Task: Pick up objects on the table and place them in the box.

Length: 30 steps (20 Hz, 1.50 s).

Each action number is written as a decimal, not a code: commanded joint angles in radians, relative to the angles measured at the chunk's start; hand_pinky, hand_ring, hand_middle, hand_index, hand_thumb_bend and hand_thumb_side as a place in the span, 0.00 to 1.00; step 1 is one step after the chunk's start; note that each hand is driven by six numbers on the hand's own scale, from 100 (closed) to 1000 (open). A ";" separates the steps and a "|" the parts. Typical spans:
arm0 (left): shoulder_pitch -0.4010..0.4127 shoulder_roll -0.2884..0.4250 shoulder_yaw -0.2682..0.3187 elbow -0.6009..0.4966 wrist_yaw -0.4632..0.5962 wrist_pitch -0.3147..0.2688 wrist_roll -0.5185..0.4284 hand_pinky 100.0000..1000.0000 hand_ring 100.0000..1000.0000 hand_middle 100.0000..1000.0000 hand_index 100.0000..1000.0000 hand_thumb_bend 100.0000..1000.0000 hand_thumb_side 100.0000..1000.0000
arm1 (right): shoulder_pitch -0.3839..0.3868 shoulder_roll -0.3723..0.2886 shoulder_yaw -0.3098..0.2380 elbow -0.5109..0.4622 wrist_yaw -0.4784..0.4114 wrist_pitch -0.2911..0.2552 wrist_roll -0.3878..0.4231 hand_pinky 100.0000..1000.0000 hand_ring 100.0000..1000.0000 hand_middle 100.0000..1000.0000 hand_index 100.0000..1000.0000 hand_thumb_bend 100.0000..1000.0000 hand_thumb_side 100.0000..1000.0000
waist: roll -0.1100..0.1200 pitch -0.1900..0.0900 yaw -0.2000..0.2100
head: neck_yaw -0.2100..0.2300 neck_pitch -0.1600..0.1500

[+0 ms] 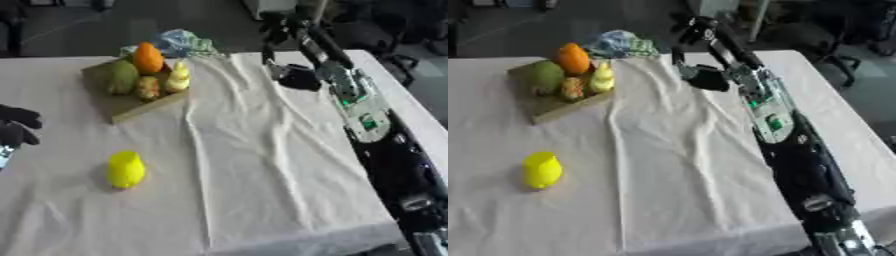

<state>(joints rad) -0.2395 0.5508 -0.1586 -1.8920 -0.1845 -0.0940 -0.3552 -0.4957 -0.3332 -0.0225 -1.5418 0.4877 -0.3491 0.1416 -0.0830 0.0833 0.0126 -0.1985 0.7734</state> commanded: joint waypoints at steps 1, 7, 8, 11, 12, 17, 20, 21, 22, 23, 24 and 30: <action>-0.069 0.076 -0.069 0.025 -0.103 -0.053 -0.083 0.68 0.60 0.66 0.80 0.00 0.63 | 0.024 -0.022 -0.061 -0.097 -0.062 0.040 -0.031 0.63 0.64 0.69 0.92 0.00 0.32 | -0.008 -0.028 -0.016 | 0.019 -0.003; -0.222 0.136 -0.195 0.129 -0.253 -0.152 -0.274 0.72 0.67 0.73 0.85 0.00 0.55 | 0.097 -0.007 -0.127 -0.174 -0.129 0.094 -0.074 0.61 0.62 0.67 0.91 0.00 0.38 | -0.013 -0.032 -0.062 | 0.050 -0.003; -0.246 0.141 -0.211 0.146 -0.281 -0.168 -0.296 0.73 0.68 0.74 0.86 0.00 0.52 | 0.105 -0.006 -0.131 -0.178 -0.135 0.098 -0.076 0.61 0.62 0.67 0.91 0.00 0.38 | -0.013 -0.033 -0.068 | 0.054 -0.003; -0.298 0.143 -0.251 0.200 -0.368 -0.225 -0.341 0.75 0.72 0.76 0.88 0.00 0.38 | 0.125 -0.001 -0.137 -0.183 -0.148 0.105 -0.075 0.61 0.62 0.66 0.90 0.00 0.38 | -0.013 -0.033 -0.079 | 0.063 -0.003; -0.308 0.139 -0.261 0.215 -0.400 -0.246 -0.350 0.76 0.72 0.77 0.89 0.02 0.37 | 0.130 0.001 -0.139 -0.183 -0.151 0.107 -0.074 0.60 0.61 0.66 0.90 0.00 0.38 | -0.013 -0.033 -0.080 | 0.064 -0.003; -0.324 0.120 -0.280 0.283 -0.553 -0.334 -0.357 0.77 0.75 0.79 0.90 0.16 0.37 | 0.144 0.008 -0.144 -0.182 -0.154 0.112 -0.065 0.60 0.61 0.66 0.89 0.00 0.37 | -0.011 -0.032 -0.083 | 0.069 -0.003; -0.322 0.110 -0.285 0.321 -0.602 -0.359 -0.347 0.77 0.75 0.79 0.90 0.16 0.42 | 0.148 0.011 -0.145 -0.182 -0.154 0.114 -0.062 0.60 0.61 0.66 0.89 0.00 0.37 | -0.009 -0.031 -0.084 | 0.074 -0.003; -0.322 0.107 -0.288 0.334 -0.611 -0.365 -0.346 0.77 0.75 0.79 0.90 0.16 0.43 | 0.149 0.012 -0.144 -0.182 -0.154 0.114 -0.060 0.60 0.61 0.66 0.89 0.00 0.37 | -0.009 -0.031 -0.084 | 0.077 -0.003; -0.322 0.104 -0.291 0.344 -0.618 -0.370 -0.346 0.77 0.75 0.79 0.90 0.16 0.44 | 0.150 0.013 -0.144 -0.182 -0.154 0.114 -0.059 0.60 0.61 0.65 0.89 0.00 0.37 | -0.008 -0.031 -0.085 | 0.079 -0.003; -0.323 0.102 -0.294 0.353 -0.625 -0.375 -0.347 0.77 0.75 0.79 0.90 0.17 0.45 | 0.151 0.013 -0.144 -0.181 -0.154 0.115 -0.058 0.60 0.61 0.65 0.89 0.00 0.37 | -0.008 -0.031 -0.086 | 0.082 -0.003; -0.323 0.100 -0.298 0.362 -0.632 -0.379 -0.349 0.76 0.74 0.78 0.90 0.17 0.46 | 0.152 0.014 -0.144 -0.180 -0.154 0.115 -0.056 0.60 0.61 0.65 0.89 0.00 0.37 | -0.008 -0.031 -0.086 | 0.085 -0.003; -0.321 0.085 -0.293 0.402 -0.681 -0.360 -0.284 0.62 0.58 0.64 0.77 0.14 0.19 | 0.161 0.023 -0.148 -0.180 -0.157 0.118 -0.056 0.60 0.60 0.65 0.88 0.00 0.37 | -0.005 -0.028 -0.088 | 0.085 -0.003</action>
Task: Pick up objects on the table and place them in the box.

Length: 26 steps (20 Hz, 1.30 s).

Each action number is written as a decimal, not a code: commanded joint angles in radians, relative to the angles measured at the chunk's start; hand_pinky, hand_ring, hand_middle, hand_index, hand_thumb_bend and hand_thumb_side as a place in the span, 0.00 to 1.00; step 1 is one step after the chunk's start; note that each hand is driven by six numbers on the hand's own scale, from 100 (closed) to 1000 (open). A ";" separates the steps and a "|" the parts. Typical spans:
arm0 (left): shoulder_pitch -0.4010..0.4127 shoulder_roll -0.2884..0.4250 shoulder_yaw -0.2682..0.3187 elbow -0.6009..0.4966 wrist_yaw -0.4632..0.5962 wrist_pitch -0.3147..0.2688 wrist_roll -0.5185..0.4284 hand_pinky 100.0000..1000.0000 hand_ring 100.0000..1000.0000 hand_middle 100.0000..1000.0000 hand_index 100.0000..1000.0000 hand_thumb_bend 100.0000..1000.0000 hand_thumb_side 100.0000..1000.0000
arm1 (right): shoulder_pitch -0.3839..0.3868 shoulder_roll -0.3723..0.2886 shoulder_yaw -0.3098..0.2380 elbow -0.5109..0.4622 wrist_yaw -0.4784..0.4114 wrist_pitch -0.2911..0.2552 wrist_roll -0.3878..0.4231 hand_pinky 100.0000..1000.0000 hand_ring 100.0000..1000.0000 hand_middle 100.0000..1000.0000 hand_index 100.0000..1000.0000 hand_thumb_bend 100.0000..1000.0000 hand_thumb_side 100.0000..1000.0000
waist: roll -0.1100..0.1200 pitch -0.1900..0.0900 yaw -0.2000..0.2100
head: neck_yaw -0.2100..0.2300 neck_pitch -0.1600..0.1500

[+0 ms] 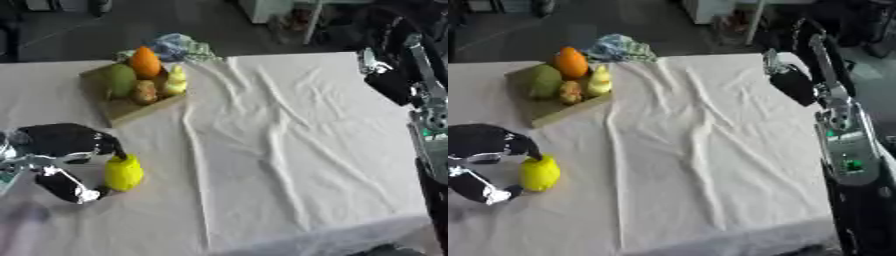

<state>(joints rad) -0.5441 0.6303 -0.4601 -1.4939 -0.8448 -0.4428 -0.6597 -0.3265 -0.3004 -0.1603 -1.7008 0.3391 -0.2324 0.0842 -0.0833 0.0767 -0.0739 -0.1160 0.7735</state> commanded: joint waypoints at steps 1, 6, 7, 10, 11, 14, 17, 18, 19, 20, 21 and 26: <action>-0.016 0.003 0.011 0.006 -0.027 -0.002 0.063 0.55 0.50 0.54 0.71 0.09 0.14 | -0.007 -0.008 -0.010 -0.021 -0.009 0.002 0.002 0.60 0.60 0.64 0.88 0.00 0.36 | -0.004 -0.021 -0.002 | 0.002 -0.004; -0.004 0.002 0.032 -0.005 -0.004 0.044 0.315 0.34 0.26 0.26 0.46 0.00 0.13 | -0.001 -0.007 -0.013 -0.019 -0.009 0.005 0.000 0.60 0.60 0.64 0.88 0.00 0.36 | -0.002 -0.020 -0.003 | -0.002 -0.004; -0.001 0.003 0.043 -0.016 0.019 0.057 0.349 0.32 0.25 0.25 0.45 0.00 0.14 | 0.000 -0.006 -0.014 -0.018 -0.009 0.005 -0.001 0.60 0.60 0.64 0.88 0.00 0.36 | -0.003 -0.020 -0.003 | -0.003 -0.004; -0.005 0.008 0.090 -0.061 0.095 0.113 0.399 0.32 0.24 0.24 0.44 0.00 0.16 | 0.005 -0.005 -0.014 -0.017 -0.011 0.006 -0.001 0.60 0.59 0.64 0.88 0.00 0.36 | -0.002 -0.020 -0.002 | -0.001 -0.004; -0.012 0.006 0.111 -0.065 0.115 0.138 0.405 0.32 0.24 0.23 0.44 0.00 0.17 | 0.007 -0.004 -0.014 -0.017 -0.012 0.007 -0.001 0.60 0.59 0.64 0.88 0.00 0.35 | -0.002 -0.021 -0.002 | 0.000 -0.004; -0.052 -0.016 0.163 -0.017 0.176 0.214 0.412 0.31 0.23 0.22 0.44 0.00 0.18 | 0.014 0.002 -0.010 -0.016 -0.016 0.005 0.003 0.60 0.59 0.64 0.88 0.00 0.36 | -0.004 -0.024 -0.004 | 0.004 -0.004; -0.120 -0.046 0.199 0.070 0.181 0.266 0.452 0.30 0.23 0.22 0.44 0.00 0.19 | 0.022 0.007 -0.004 -0.012 -0.023 0.003 0.010 0.59 0.59 0.63 0.87 0.00 0.36 | -0.009 -0.025 -0.012 | 0.013 -0.004; -0.144 -0.060 0.209 0.109 0.172 0.278 0.471 0.30 0.23 0.22 0.44 0.00 0.19 | 0.023 0.010 -0.002 -0.010 -0.026 0.002 0.012 0.59 0.59 0.63 0.87 0.00 0.36 | -0.011 -0.024 -0.015 | 0.017 -0.004; -0.165 -0.074 0.217 0.148 0.156 0.288 0.490 0.30 0.23 0.22 0.44 0.00 0.19 | 0.024 0.013 0.000 -0.009 -0.029 0.001 0.014 0.59 0.59 0.63 0.87 0.00 0.37 | -0.013 -0.023 -0.020 | 0.021 -0.004; -0.185 -0.089 0.226 0.192 0.132 0.296 0.509 0.31 0.23 0.23 0.44 0.00 0.18 | 0.024 0.017 0.003 -0.008 -0.032 0.000 0.016 0.59 0.59 0.63 0.87 0.00 0.37 | -0.015 -0.020 -0.025 | 0.025 -0.004; -0.199 -0.105 0.234 0.237 0.105 0.299 0.526 0.31 0.23 0.23 0.44 0.00 0.18 | 0.024 0.020 0.006 -0.006 -0.035 -0.002 0.019 0.59 0.59 0.63 0.87 0.00 0.33 | -0.018 -0.018 -0.029 | 0.027 -0.004; -0.238 -0.162 0.270 0.425 -0.030 0.300 0.583 0.36 0.28 0.28 0.50 0.00 0.17 | 0.027 0.028 0.014 0.003 -0.048 -0.006 0.028 0.59 0.58 0.63 0.87 0.00 0.36 | -0.031 -0.007 -0.050 | 0.036 -0.004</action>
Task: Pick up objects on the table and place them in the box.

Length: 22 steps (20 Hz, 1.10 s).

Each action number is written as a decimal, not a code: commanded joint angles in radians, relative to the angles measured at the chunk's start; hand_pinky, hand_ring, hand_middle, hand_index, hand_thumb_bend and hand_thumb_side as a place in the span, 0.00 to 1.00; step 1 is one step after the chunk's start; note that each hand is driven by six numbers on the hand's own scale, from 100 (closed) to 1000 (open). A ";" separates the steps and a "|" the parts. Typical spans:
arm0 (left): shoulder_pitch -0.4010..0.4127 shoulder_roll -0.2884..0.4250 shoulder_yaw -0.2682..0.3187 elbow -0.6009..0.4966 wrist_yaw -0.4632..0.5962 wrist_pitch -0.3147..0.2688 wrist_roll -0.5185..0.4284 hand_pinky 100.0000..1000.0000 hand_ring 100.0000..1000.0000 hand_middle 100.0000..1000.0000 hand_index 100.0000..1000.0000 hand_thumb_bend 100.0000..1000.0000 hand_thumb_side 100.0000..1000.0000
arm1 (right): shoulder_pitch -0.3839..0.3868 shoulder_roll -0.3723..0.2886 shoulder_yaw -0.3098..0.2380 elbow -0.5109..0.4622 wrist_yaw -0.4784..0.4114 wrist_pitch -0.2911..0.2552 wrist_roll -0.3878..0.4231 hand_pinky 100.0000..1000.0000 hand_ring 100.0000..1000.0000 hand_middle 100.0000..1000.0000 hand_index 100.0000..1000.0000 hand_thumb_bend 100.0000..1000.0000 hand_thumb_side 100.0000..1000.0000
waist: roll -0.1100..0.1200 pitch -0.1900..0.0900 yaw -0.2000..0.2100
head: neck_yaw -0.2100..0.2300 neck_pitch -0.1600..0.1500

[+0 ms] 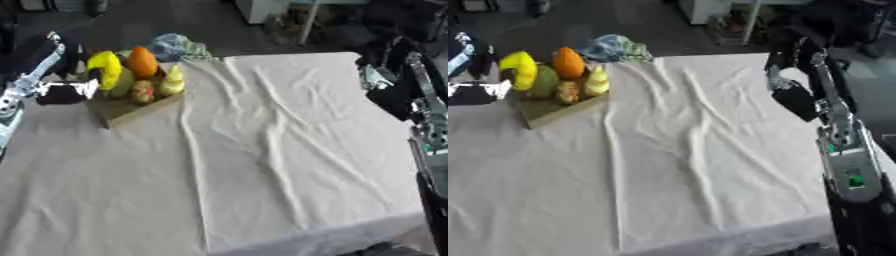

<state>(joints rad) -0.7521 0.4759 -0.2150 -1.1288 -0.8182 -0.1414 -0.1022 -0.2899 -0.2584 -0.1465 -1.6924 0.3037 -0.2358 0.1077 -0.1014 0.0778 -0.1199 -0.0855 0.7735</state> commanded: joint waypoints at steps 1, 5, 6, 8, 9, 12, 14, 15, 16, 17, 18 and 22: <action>-0.032 -0.015 0.028 0.083 -0.078 -0.005 0.032 0.37 0.29 0.29 0.51 0.00 0.17 | -0.009 -0.014 0.000 -0.004 -0.014 -0.003 0.005 0.59 0.58 0.63 0.87 0.00 0.36 | -0.014 -0.007 -0.006 | 0.006 -0.004; -0.036 -0.050 0.046 0.173 -0.144 -0.007 0.123 0.43 0.36 0.38 0.59 0.00 0.17 | -0.004 -0.008 0.003 0.000 -0.020 -0.005 0.007 0.59 0.58 0.63 0.87 0.00 0.36 | -0.019 -0.007 -0.011 | 0.012 -0.004; -0.033 -0.055 0.045 0.188 -0.145 -0.015 0.140 0.48 0.40 0.42 0.64 0.00 0.17 | -0.003 -0.005 0.004 0.000 -0.021 -0.006 0.009 0.59 0.58 0.63 0.87 0.00 0.36 | -0.020 -0.006 -0.013 | 0.012 -0.004; -0.024 -0.055 0.037 0.205 -0.155 -0.033 0.140 0.58 0.50 0.54 0.73 0.00 0.15 | -0.002 -0.005 0.004 0.001 -0.021 -0.006 0.011 0.59 0.58 0.63 0.87 0.00 0.36 | -0.020 -0.006 -0.014 | 0.011 -0.004; -0.020 -0.053 0.035 0.207 -0.163 -0.039 0.134 0.66 0.57 0.61 0.77 0.00 0.14 | -0.001 -0.006 0.003 0.002 -0.021 -0.006 0.011 0.59 0.58 0.62 0.87 0.00 0.36 | -0.020 -0.005 -0.013 | 0.011 -0.004; -0.009 -0.044 0.039 0.209 -0.194 -0.026 0.136 0.74 0.69 0.74 0.84 0.00 0.13 | 0.003 -0.006 0.001 0.004 -0.020 -0.005 0.009 0.58 0.58 0.62 0.87 0.00 0.36 | -0.018 -0.004 -0.012 | 0.010 -0.004; -0.004 -0.039 0.046 0.205 -0.205 -0.009 0.153 0.76 0.72 0.76 0.85 0.00 0.16 | 0.006 -0.005 0.001 0.004 -0.020 -0.005 0.009 0.58 0.58 0.62 0.87 0.00 0.36 | -0.018 -0.004 -0.011 | 0.007 -0.004; -0.001 -0.036 0.049 0.196 -0.204 -0.001 0.165 0.76 0.72 0.77 0.85 0.00 0.18 | 0.007 -0.005 0.001 0.005 -0.020 -0.004 0.010 0.58 0.58 0.62 0.87 0.00 0.36 | -0.018 -0.004 -0.010 | 0.007 -0.004; 0.002 -0.031 0.052 0.183 -0.196 0.006 0.176 0.76 0.72 0.77 0.85 0.00 0.19 | 0.009 -0.006 0.001 0.006 -0.020 -0.004 0.010 0.58 0.58 0.62 0.87 0.00 0.36 | -0.018 -0.004 -0.009 | 0.006 -0.004; 0.005 -0.025 0.053 0.167 -0.184 0.013 0.185 0.75 0.72 0.76 0.85 0.00 0.20 | 0.010 -0.006 0.001 0.006 -0.020 -0.004 0.010 0.58 0.58 0.62 0.87 0.00 0.36 | -0.018 -0.004 -0.008 | 0.007 -0.004; 0.009 -0.017 0.056 0.144 -0.167 0.019 0.191 0.75 0.72 0.76 0.85 0.00 0.21 | 0.011 -0.007 0.000 0.007 -0.019 -0.004 0.010 0.58 0.58 0.62 0.87 0.00 0.36 | -0.017 -0.003 -0.007 | 0.007 -0.004; 0.050 0.044 0.075 0.000 -0.037 0.051 0.188 0.75 0.71 0.74 0.82 0.00 0.30 | 0.014 -0.009 -0.009 0.009 -0.018 -0.006 0.010 0.58 0.58 0.61 0.86 0.00 0.36 | -0.014 -0.001 0.001 | 0.002 -0.004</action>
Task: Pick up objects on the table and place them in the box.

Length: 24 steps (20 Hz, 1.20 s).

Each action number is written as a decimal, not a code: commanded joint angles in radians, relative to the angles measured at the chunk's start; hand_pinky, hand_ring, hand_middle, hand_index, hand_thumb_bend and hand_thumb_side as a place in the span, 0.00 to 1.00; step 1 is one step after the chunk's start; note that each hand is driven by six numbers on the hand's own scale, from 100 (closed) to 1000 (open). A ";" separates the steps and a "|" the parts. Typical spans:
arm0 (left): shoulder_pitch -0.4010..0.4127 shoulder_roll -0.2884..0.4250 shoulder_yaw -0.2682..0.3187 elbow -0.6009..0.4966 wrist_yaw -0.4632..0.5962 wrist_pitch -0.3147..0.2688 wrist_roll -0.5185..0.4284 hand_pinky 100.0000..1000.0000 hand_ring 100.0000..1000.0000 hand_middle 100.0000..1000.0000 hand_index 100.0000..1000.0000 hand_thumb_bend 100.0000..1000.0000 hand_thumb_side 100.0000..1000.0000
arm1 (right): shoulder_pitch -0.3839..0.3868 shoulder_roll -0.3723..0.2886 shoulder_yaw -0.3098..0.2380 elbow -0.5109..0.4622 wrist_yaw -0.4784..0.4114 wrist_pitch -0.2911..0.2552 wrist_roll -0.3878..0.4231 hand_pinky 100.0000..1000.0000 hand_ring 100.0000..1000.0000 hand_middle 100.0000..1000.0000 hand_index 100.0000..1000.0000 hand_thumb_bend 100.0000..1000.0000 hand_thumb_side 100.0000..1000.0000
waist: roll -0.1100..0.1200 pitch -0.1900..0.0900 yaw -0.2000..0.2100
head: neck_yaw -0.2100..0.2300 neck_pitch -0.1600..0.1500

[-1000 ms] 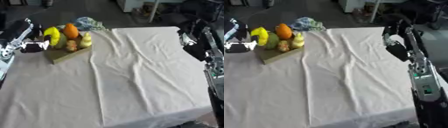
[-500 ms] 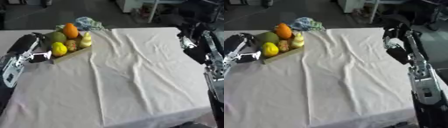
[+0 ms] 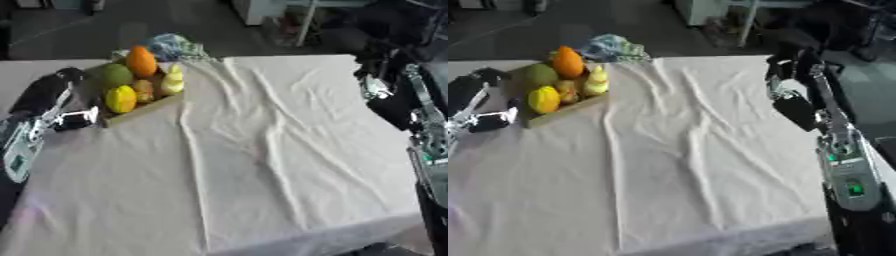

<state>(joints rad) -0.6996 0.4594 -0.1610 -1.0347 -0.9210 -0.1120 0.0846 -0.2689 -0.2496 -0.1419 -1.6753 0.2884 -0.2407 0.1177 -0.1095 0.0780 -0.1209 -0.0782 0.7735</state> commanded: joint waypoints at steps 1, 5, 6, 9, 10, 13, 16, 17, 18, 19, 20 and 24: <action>0.013 0.078 0.029 -0.141 0.106 0.034 -0.004 0.75 0.71 0.74 0.82 0.00 0.32 | -0.006 -0.018 -0.016 -0.008 -0.003 -0.002 0.000 0.58 0.58 0.61 0.86 0.00 0.36 | -0.005 0.000 0.004 | -0.007 -0.004; 0.114 0.152 0.086 -0.357 0.301 0.093 -0.023 0.73 0.70 0.73 0.81 0.00 0.43 | 0.004 -0.023 -0.023 -0.008 -0.005 -0.005 0.002 0.59 0.58 0.61 0.86 0.00 0.36 | 0.002 0.002 0.019 | -0.010 -0.004; 0.144 0.164 0.102 -0.411 0.350 0.104 -0.024 0.72 0.69 0.72 0.80 0.00 0.45 | 0.008 -0.024 -0.025 -0.008 -0.006 -0.006 0.003 0.59 0.58 0.62 0.86 0.00 0.36 | 0.004 0.002 0.024 | -0.011 -0.004; 0.252 0.179 0.148 -0.575 0.530 0.110 -0.016 0.69 0.66 0.69 0.79 0.00 0.52 | 0.020 -0.025 -0.030 -0.009 -0.013 -0.009 0.002 0.58 0.58 0.61 0.86 0.00 0.37 | 0.009 0.002 0.037 | -0.006 -0.004; 0.290 0.177 0.161 -0.622 0.594 0.101 -0.017 0.67 0.64 0.67 0.78 0.00 0.55 | 0.025 -0.023 -0.031 -0.009 -0.016 -0.009 0.000 0.58 0.58 0.61 0.85 0.00 0.37 | 0.010 0.002 0.041 | -0.001 -0.004; 0.408 0.150 0.205 -0.736 0.736 0.067 -0.030 0.65 0.62 0.65 0.77 0.00 0.58 | 0.045 -0.018 -0.030 -0.007 -0.030 -0.010 -0.010 0.57 0.57 0.60 0.86 0.00 0.39 | 0.018 -0.004 0.054 | 0.019 -0.004; 0.506 0.093 0.233 -0.798 0.805 0.054 -0.027 0.62 0.60 0.63 0.75 0.00 0.63 | 0.075 -0.010 -0.022 -0.002 -0.057 -0.012 -0.026 0.56 0.56 0.59 0.86 0.00 0.43 | 0.036 -0.018 0.062 | 0.047 -0.004; 0.532 0.072 0.237 -0.813 0.823 0.050 -0.025 0.62 0.60 0.63 0.75 0.00 0.64 | 0.085 -0.007 -0.019 0.001 -0.067 -0.013 -0.032 0.56 0.56 0.59 0.86 0.00 0.44 | 0.042 -0.024 0.064 | 0.057 -0.004; 0.556 0.052 0.240 -0.827 0.838 0.047 -0.025 0.62 0.60 0.63 0.75 0.00 0.67 | 0.095 -0.003 -0.015 0.003 -0.076 -0.013 -0.037 0.55 0.56 0.58 0.85 0.00 0.45 | 0.048 -0.029 0.065 | 0.069 -0.004; 0.584 0.028 0.241 -0.840 0.854 0.042 -0.029 0.62 0.60 0.63 0.75 0.00 0.68 | 0.107 0.002 -0.010 0.006 -0.087 -0.014 -0.042 0.55 0.56 0.58 0.85 0.00 0.46 | 0.054 -0.035 0.064 | 0.081 -0.004; 0.607 0.005 0.241 -0.852 0.868 0.036 -0.036 0.62 0.60 0.63 0.74 0.00 0.69 | 0.118 0.006 -0.004 0.009 -0.099 -0.015 -0.047 0.55 0.56 0.58 0.85 0.00 0.47 | 0.059 -0.041 0.062 | 0.092 -0.004; 0.673 -0.077 0.233 -0.867 0.909 0.030 -0.071 0.61 0.59 0.62 0.74 0.00 0.76 | 0.159 0.022 0.019 0.028 -0.145 -0.015 -0.067 0.53 0.55 0.56 0.83 0.00 0.50 | 0.069 -0.061 0.051 | 0.117 -0.004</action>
<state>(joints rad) -0.0212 0.3905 0.0645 -1.8754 -0.0281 -0.0786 0.0237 -0.1031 -0.2194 -0.1261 -1.6429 0.1632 -0.2547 0.0595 -0.0579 0.0382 -0.0707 0.0293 0.7734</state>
